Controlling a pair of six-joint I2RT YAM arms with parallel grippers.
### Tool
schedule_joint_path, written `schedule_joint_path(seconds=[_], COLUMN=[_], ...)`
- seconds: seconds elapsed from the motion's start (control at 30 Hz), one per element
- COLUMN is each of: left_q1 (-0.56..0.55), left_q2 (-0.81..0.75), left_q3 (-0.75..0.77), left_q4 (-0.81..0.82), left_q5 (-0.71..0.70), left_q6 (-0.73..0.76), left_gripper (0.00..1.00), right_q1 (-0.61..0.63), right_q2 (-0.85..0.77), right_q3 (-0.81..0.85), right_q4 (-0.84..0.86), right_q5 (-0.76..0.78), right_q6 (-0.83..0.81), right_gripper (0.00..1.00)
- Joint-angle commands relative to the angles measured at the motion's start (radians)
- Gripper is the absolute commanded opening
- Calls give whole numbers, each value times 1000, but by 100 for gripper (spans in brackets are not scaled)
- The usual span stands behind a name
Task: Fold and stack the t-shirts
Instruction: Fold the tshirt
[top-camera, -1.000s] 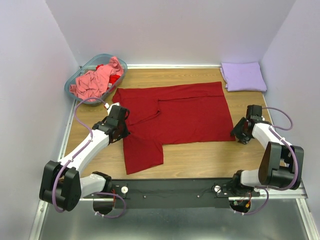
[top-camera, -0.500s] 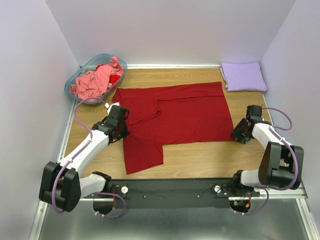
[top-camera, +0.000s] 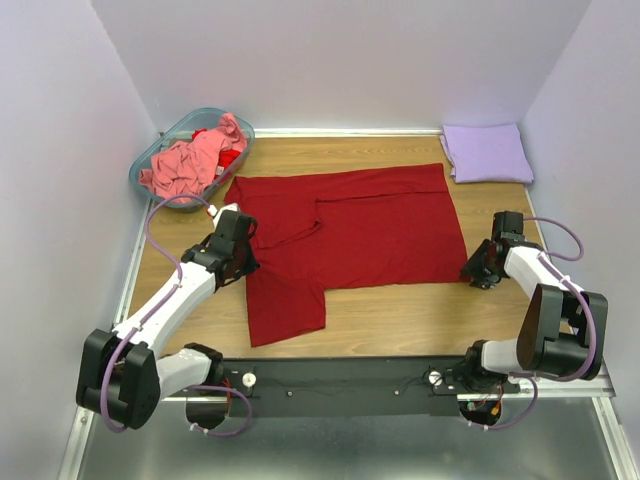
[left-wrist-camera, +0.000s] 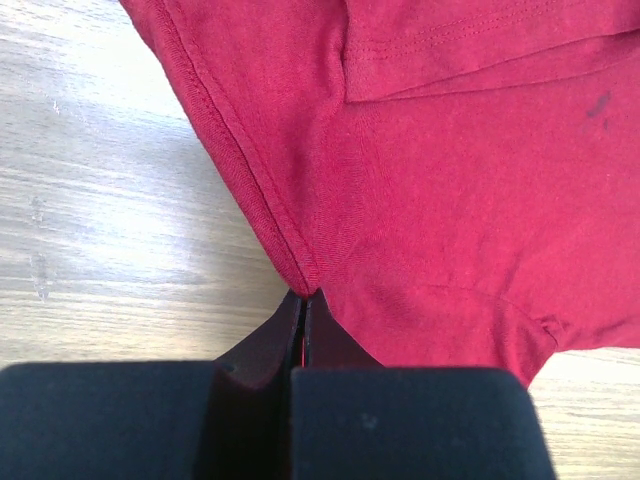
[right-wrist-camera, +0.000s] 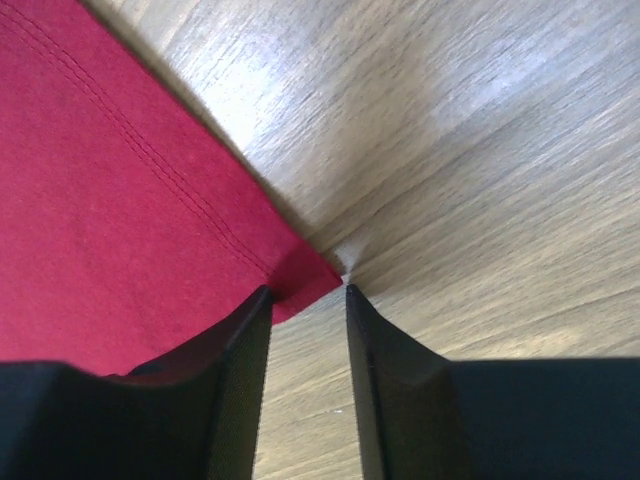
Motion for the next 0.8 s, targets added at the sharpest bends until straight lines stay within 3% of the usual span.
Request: schedule_joint_path(seconds=[0.0,0.33,0.77], left_q1=[-6,-6,-5], left_q2=[-24,-29,-26], left_q3=[-16,-14,-17], left_q4=[15,9,14], left_q5=[19,27,31], left_q6=[14,13,16], left_gripper=[0,0,0], right_q1=[-7,-5,-5], right_q2=[9,23,17], right_q3=[11,30,42], right_q4=[-52,-17,14], right_q5=[42,71,65], right_q6=[1,-10,-12], right_gripper=[41,27,34])
